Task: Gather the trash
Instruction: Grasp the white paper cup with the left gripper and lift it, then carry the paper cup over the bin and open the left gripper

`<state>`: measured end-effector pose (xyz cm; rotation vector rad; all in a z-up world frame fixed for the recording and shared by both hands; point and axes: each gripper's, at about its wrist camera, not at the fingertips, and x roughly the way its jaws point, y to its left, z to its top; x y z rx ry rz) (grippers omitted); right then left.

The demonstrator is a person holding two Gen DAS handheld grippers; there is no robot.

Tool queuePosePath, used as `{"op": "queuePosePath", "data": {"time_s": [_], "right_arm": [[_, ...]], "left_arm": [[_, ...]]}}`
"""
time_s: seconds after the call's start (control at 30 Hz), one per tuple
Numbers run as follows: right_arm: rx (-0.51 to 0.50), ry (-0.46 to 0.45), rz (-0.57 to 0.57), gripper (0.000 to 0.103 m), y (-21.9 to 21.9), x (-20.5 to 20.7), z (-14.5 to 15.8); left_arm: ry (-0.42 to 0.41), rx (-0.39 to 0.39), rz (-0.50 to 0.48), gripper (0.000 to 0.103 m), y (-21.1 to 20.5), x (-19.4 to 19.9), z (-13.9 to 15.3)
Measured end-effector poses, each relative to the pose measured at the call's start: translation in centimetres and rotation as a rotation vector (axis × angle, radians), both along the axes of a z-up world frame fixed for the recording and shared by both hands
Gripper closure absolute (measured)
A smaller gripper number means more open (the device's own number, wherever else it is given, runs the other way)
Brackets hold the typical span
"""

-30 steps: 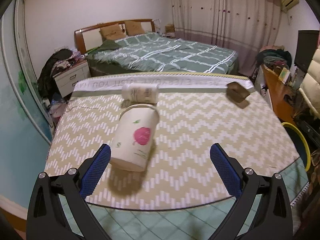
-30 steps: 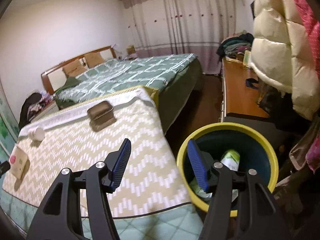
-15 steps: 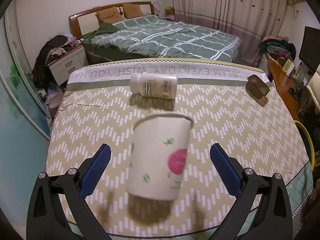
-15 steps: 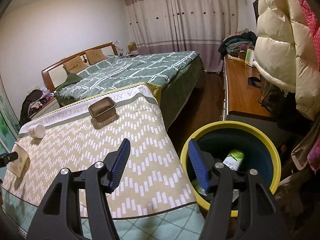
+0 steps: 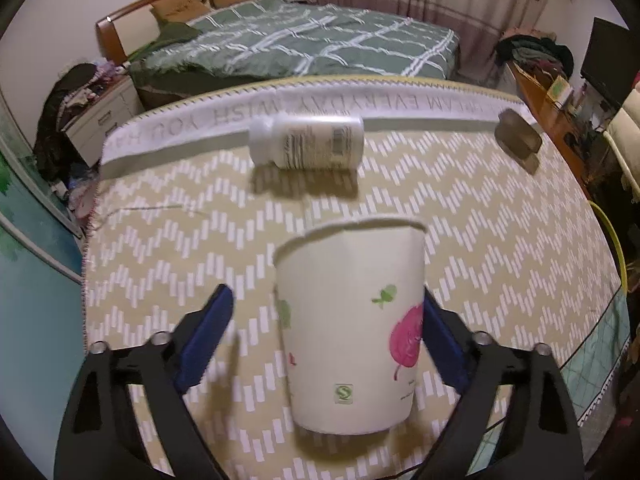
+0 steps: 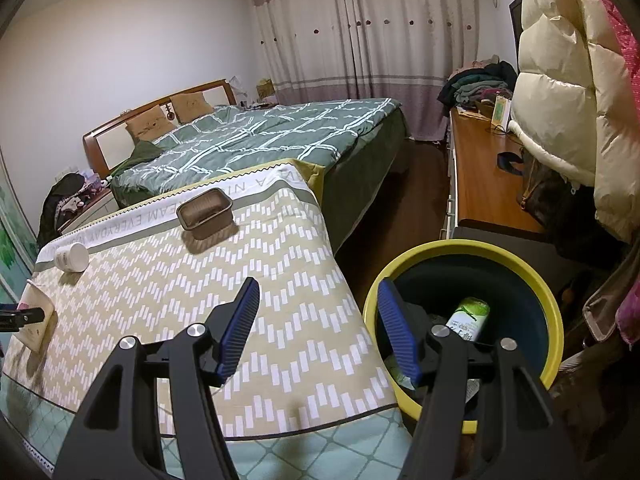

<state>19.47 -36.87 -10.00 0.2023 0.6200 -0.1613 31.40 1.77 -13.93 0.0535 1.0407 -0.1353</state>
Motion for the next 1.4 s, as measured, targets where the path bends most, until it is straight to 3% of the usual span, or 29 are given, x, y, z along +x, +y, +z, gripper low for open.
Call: {"op": "queuePosePath", "data": {"time_s": [0.07,0.17,0.4,0.6,1.13,1.4], "right_arm": [[-0.001,0.001,0.001,0.044,0.0,0.0,0.0],[-0.001,0.005,0.006,0.044,0.1,0.0,-0.1],[0.011,-0.013,0.006,0.044,0.0,-0.2,0.0],[0.01,-0.015,-0.004,0.044,-0.9,-1.5,0.1],[-0.018,-0.04,-0.184,0.044,-9.3,-8.3,1.2],[-0.016,-0.053,-0.25,0.044,-13.0,-10.9,1.5]], "left_arm": [[0.02,-0.013,-0.006,0.033,-0.1,0.2,-0.4],[0.021,-0.006,-0.021,0.038,-0.5,0.2,-0.5],[-0.041,-0.018,-0.054,0.041,-2.5,-1.1,1.6],[-0.102,-0.025,-0.135,0.041,-7.2,-2.3,4.0],[-0.113,-0.088,-0.541,0.041,-30.7,-3.3,5.7],[-0.078,-0.093,-0.655,0.041,-41.1,-2.8,4.7]]}}
